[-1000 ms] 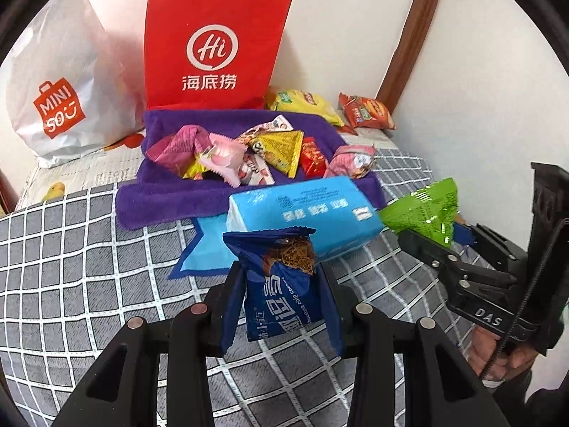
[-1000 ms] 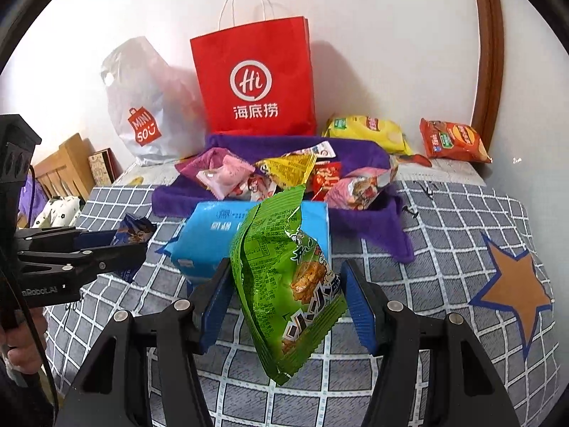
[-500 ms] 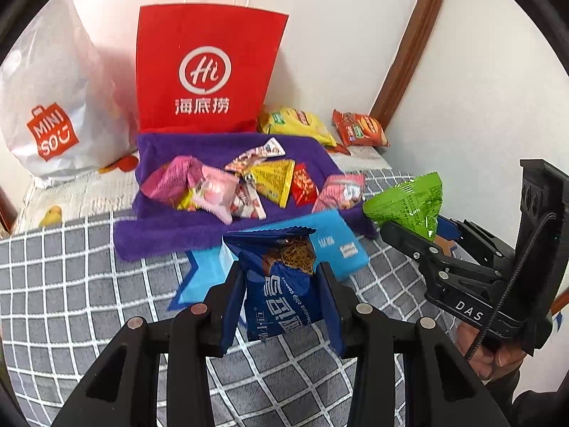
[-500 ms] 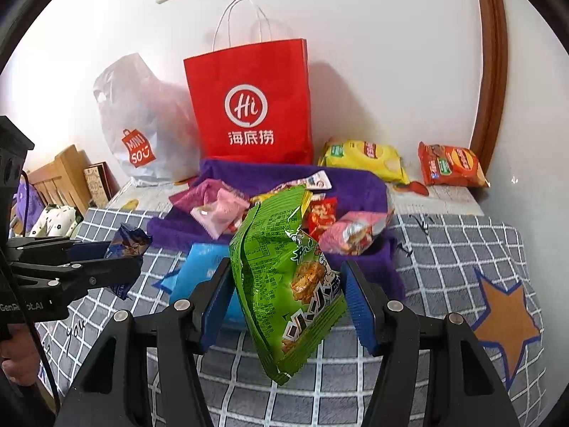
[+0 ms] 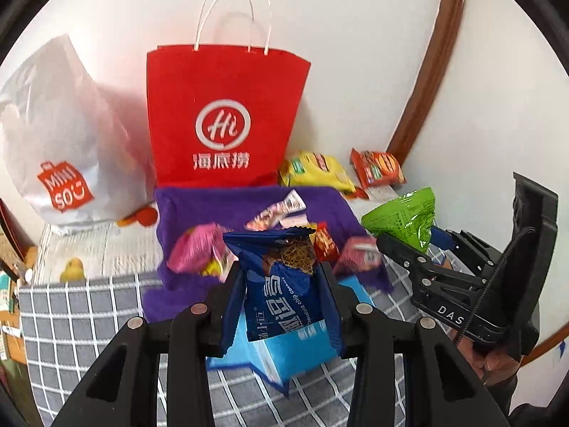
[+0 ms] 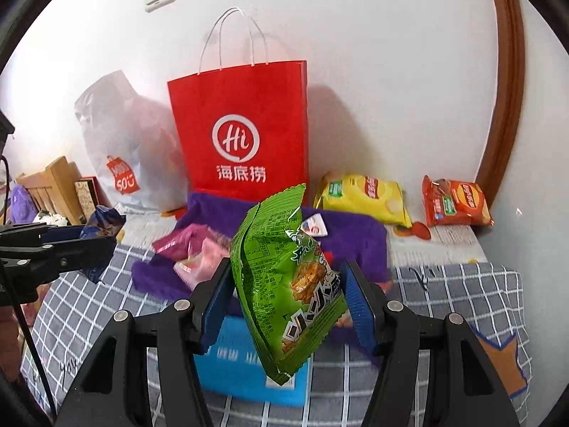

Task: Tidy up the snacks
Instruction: 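Carry both held packets up toward the purple towel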

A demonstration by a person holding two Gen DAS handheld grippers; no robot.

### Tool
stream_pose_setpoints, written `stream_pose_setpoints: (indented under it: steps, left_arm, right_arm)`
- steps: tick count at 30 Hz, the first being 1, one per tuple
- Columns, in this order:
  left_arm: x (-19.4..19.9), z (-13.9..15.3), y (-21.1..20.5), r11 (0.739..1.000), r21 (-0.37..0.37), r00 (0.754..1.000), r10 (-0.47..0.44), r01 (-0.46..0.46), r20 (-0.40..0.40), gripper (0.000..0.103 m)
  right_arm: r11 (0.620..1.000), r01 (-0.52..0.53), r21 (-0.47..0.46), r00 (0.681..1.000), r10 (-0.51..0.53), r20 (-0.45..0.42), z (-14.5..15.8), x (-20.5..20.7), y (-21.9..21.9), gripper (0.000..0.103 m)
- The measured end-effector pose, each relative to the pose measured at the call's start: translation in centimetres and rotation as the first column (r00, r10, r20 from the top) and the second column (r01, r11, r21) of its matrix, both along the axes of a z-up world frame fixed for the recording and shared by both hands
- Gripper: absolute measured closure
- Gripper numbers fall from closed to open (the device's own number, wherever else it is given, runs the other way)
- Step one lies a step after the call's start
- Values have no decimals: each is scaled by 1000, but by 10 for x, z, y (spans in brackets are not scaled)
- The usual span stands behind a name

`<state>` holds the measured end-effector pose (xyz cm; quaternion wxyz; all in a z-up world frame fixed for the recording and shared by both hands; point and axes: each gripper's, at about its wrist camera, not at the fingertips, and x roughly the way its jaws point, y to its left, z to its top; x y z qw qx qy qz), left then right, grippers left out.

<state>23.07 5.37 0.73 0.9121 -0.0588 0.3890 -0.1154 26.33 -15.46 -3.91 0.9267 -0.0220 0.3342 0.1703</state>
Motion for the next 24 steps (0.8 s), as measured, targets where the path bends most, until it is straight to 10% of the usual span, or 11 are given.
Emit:
stream_pose_setpoints:
  steps: [24]
  left_arm:
    - [95,-42,47,993,-49,992,107,-110,-60,65]
  right_arm:
    - [997,-28,-78,997,22,-77,-44,102,37,43]
